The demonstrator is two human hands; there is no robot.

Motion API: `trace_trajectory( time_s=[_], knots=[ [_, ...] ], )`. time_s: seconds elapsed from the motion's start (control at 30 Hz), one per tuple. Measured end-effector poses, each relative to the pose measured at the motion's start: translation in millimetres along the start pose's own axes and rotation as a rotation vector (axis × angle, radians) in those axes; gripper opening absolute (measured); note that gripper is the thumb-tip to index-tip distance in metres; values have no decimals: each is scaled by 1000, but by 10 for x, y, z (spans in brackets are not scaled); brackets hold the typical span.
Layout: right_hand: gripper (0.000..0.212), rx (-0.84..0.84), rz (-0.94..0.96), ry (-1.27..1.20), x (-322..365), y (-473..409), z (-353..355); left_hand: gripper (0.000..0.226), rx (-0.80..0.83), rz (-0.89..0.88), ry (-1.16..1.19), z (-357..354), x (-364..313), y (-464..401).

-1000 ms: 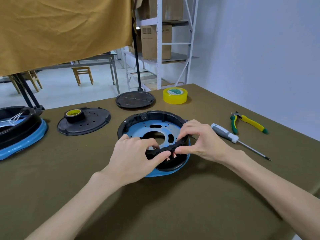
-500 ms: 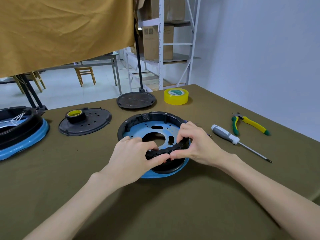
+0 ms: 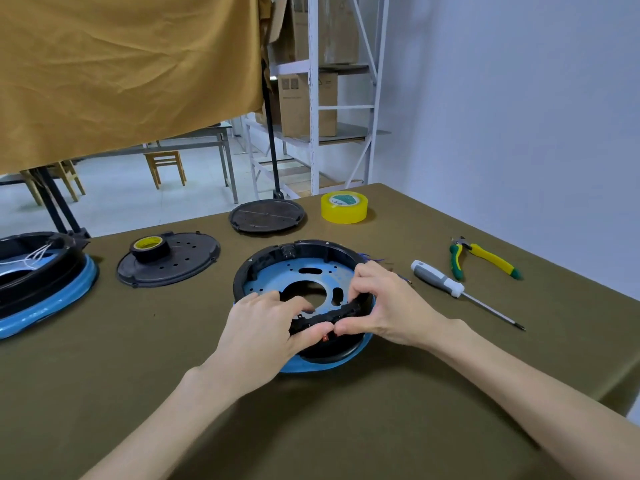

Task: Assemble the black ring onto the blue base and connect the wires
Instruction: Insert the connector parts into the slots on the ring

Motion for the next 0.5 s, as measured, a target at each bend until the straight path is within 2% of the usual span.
trace_trajectory(
  time_s=[0.2,0.37,0.43,0.5],
  knots=[
    [43,-24,-15,-11,72,0,21,63,13,-15,-3,-5,-4,27],
    [39,-32,-55,-55,14,196,-19,58,5,54,8,56,-49,66],
    [36,-208,-62,-132,-43,296,120,63,50,92,4,32,17,88],
    [19,-460,-125,-86,-214,404,376,69,95,148,5,-8,134,104]
  ],
)
Point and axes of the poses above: each hand's wrist, its own y-axis away from the middle knuckle, its own z-axis out of the back of the hand, x = y × z, the point moved 10 cm from there along -y, towards the middle knuckle, and after that the axes turned 7 degrees about z, right-handed, at the moved point
